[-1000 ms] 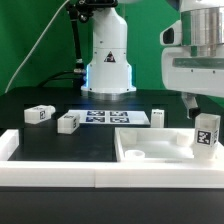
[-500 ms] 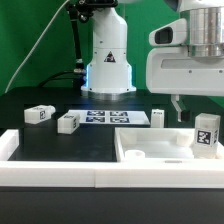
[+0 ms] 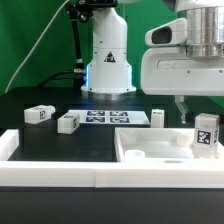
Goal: Assemble one leg
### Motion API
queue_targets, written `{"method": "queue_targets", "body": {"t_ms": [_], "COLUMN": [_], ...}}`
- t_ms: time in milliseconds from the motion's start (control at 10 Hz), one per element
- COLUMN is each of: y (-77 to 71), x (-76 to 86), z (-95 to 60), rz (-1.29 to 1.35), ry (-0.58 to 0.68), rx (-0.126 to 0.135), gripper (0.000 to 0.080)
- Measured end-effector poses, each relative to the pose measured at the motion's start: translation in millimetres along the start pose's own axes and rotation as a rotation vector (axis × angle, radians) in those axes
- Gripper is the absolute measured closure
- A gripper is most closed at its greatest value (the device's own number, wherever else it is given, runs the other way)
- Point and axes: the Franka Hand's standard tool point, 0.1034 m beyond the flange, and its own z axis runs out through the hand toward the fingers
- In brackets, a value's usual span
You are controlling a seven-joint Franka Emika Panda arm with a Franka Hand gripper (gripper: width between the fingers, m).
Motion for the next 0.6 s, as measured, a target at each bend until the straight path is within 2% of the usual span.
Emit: {"method": "queue_targets", "body": {"t_ms": [100, 400, 600], "y": [0.0, 0.0, 2.3], "x": [0.1, 0.1, 0.4], "z": [0.0, -0.1, -0.8], "rz": [0.01, 0.055, 0.351], "ry": [0.0, 0.0, 0.012], "rx": [0.001, 0.001, 0.019], "gripper": [0.0511, 0.0511, 0.0511]}}
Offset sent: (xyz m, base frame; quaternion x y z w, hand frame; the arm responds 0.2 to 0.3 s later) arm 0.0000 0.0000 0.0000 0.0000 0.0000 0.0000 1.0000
